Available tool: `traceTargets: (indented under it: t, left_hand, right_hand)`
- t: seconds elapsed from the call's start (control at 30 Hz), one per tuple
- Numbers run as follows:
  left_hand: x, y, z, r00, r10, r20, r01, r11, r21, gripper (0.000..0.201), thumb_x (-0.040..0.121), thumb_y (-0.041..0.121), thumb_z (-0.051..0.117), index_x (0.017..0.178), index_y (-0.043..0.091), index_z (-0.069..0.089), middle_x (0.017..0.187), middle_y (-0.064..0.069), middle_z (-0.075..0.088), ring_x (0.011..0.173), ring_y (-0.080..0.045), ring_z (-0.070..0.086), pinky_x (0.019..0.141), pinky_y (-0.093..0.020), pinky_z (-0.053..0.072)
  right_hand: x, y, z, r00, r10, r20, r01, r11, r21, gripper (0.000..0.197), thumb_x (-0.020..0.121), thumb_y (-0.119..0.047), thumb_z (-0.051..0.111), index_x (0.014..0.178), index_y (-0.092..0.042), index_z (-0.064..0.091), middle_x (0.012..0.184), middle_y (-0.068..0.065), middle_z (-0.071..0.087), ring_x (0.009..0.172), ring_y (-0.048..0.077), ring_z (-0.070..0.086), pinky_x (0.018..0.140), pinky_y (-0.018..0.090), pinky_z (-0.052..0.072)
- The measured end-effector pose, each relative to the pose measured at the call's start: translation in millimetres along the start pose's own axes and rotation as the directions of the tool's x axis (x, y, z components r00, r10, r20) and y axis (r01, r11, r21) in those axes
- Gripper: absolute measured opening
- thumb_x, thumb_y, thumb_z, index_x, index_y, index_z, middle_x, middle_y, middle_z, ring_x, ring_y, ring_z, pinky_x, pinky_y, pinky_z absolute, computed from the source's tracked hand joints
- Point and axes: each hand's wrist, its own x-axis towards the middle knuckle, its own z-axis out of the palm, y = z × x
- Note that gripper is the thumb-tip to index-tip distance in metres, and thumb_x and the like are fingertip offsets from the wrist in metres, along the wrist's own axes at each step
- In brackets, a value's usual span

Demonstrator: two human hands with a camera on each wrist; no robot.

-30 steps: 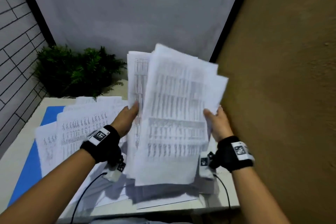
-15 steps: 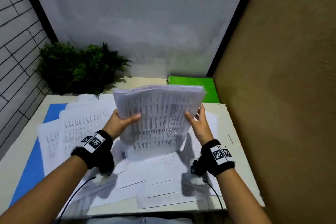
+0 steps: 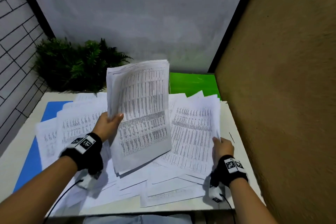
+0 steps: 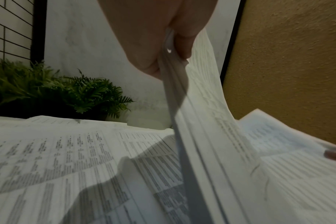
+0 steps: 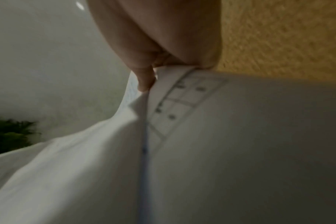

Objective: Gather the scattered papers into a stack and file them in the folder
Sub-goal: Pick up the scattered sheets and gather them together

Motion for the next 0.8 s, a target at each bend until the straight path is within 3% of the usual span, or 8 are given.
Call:
traceTargets:
  t: [0.1, 0.23, 0.33, 0.5, 0.6, 0.67, 0.8]
  left_hand:
    - [3, -2, -4, 1.000, 0.021, -0.004, -0.020, 0.999, 0.045, 0.025, 0.091, 0.020, 0.051, 0.069, 0.010, 0.047, 0.061, -0.006, 0.042, 0.055, -0.018, 0.040, 0.052, -0.026, 0.035]
    - [6, -9, -7, 1.000, 0.016, 0.020, -0.017, 0.999, 0.050, 0.025, 0.091, 0.021, 0.051, 0.070, 0.008, 0.048, 0.060, -0.008, 0.041, 0.058, -0.019, 0.041, 0.057, -0.028, 0.036]
    - [3, -9, -3, 0.999, -0.001, 0.036, 0.000, 1.000, 0.028, 0.024, 0.091, 0.022, 0.051, 0.072, 0.007, 0.048, 0.059, -0.007, 0.039, 0.056, -0.019, 0.040, 0.056, -0.028, 0.037]
    - [2, -8, 0, 0.999, 0.002, 0.052, -0.003, 1.000, 0.007, 0.025, 0.091, 0.022, 0.052, 0.071, 0.007, 0.048, 0.059, -0.006, 0.039, 0.056, -0.019, 0.039, 0.057, -0.027, 0.035]
    - [0, -8, 2, 0.998, 0.017, 0.054, -0.018, 1.000, 0.007, 0.028, 0.091, 0.020, 0.052, 0.065, 0.011, 0.047, 0.057, -0.005, 0.041, 0.055, -0.019, 0.040, 0.055, -0.025, 0.035]
    - [-3, -7, 5, 0.997, 0.014, 0.073, -0.015, 1.000, 0.012, 0.028, 0.091, 0.020, 0.051, 0.066, 0.011, 0.047, 0.057, -0.005, 0.041, 0.054, -0.019, 0.039, 0.054, -0.025, 0.034]
    - [-6, -7, 6, 0.998, -0.003, 0.066, 0.003, 1.000, -0.011, 0.022, 0.091, 0.019, 0.051, 0.074, 0.006, 0.048, 0.056, -0.007, 0.038, 0.053, -0.019, 0.037, 0.051, -0.026, 0.033]
  right_hand:
    - [-4, -26, -26, 0.992, -0.103, -0.077, 0.095, 0.990, -0.104, 0.032, 0.094, -0.024, 0.046, 0.092, 0.003, 0.064, 0.082, 0.018, 0.058, 0.085, 0.036, 0.058, 0.074, 0.032, 0.040]
    - [-6, -47, -50, 0.967, -0.256, -0.001, 0.249, 0.939, -0.238, 0.034, 0.095, -0.022, 0.043, 0.092, 0.004, 0.065, 0.087, 0.023, 0.063, 0.087, 0.037, 0.059, 0.074, 0.034, 0.042]
    - [-5, -54, -56, 0.961, -0.276, -0.016, 0.256, 0.910, -0.326, 0.036, 0.097, -0.024, 0.040, 0.096, 0.005, 0.064, 0.095, 0.025, 0.065, 0.083, 0.033, 0.055, 0.070, 0.028, 0.034]
    - [-1, -55, -63, 0.957, -0.269, -0.106, 0.216, 0.909, -0.358, 0.029, 0.095, -0.017, 0.044, 0.108, 0.003, 0.060, 0.109, 0.027, 0.063, 0.100, 0.040, 0.057, 0.072, 0.030, 0.035]
    - [3, -48, -58, 0.980, -0.186, 0.064, 0.197, 0.920, -0.338, 0.037, 0.086, -0.012, 0.060, 0.120, 0.000, 0.055, 0.117, 0.022, 0.062, 0.105, 0.036, 0.058, 0.087, 0.035, 0.046]
    - [1, -43, -55, 0.982, -0.156, 0.111, 0.189, 0.880, -0.437, 0.032, 0.085, -0.011, 0.060, 0.115, 0.001, 0.059, 0.116, 0.023, 0.063, 0.105, 0.036, 0.059, 0.089, 0.037, 0.047]
    - [-11, -66, -84, 0.955, -0.291, -0.051, 0.234, 0.850, -0.472, 0.029, 0.089, -0.006, 0.051, 0.115, 0.001, 0.060, 0.114, 0.028, 0.063, 0.106, 0.040, 0.058, 0.087, 0.037, 0.046]
